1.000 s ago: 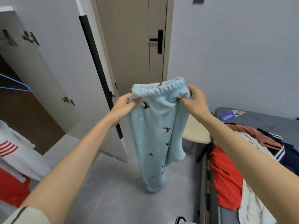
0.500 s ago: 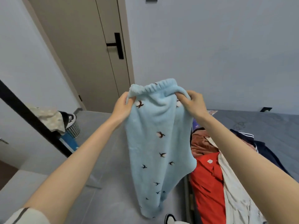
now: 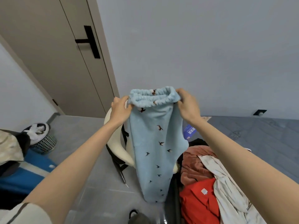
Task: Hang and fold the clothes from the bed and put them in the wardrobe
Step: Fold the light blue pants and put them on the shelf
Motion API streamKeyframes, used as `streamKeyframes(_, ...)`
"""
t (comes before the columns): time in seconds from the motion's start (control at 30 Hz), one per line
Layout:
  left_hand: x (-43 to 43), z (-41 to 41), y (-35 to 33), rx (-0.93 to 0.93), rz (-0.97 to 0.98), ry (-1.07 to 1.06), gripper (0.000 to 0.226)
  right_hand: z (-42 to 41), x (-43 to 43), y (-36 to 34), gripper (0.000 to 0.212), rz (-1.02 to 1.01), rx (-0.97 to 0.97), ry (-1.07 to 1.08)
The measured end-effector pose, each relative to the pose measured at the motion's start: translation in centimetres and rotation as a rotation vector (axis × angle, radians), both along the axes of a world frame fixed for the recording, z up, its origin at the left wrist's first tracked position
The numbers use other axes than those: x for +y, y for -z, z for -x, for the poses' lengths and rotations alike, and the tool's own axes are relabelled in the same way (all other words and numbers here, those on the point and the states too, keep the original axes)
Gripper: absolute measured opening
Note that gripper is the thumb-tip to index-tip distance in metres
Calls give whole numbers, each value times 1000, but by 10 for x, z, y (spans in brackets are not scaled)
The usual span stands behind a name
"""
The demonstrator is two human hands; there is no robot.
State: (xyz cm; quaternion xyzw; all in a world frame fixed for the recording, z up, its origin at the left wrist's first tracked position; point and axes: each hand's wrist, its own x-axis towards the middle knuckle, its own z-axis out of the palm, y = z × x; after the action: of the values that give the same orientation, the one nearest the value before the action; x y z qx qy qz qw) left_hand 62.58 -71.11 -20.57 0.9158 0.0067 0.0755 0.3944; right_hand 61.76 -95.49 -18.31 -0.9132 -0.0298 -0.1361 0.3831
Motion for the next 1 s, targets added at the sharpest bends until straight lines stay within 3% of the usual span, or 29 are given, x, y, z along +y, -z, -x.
streamKeyframes(0.1, -5, -45, 11, 22, -15, 30, 9, -41, -2, 12, 25, -92, 60, 35)
streamKeyframes(0.17, -7, -76, 18, 86, -2, 26, 20, -71, -3, 22, 22, -74, 69, 62)
streamKeyframes(0.37, -13, -182, 48, 331, 345, 134, 14, -159, 5, 50, 25, -146, 141, 102)
streamKeyframes(0.47, -16, -227, 73, 413, 440, 174, 9, -198, 6, 69, 25, -213, 223, 165)
streamKeyframes(0.6, -21, -269, 115, 538, 524, 197, 18, -236, 5, 106, 22, -268, 311, 216)
streamKeyframes(0.8, -30, -298, 194, 765, 607, 100, 21, -250, -8, 183, 22, -185, 451, 253)
streamKeyframes(1.0, -40, -293, 271, 910, 793, -61, 20, -227, -17, 284, 31, -3, 605, 10)
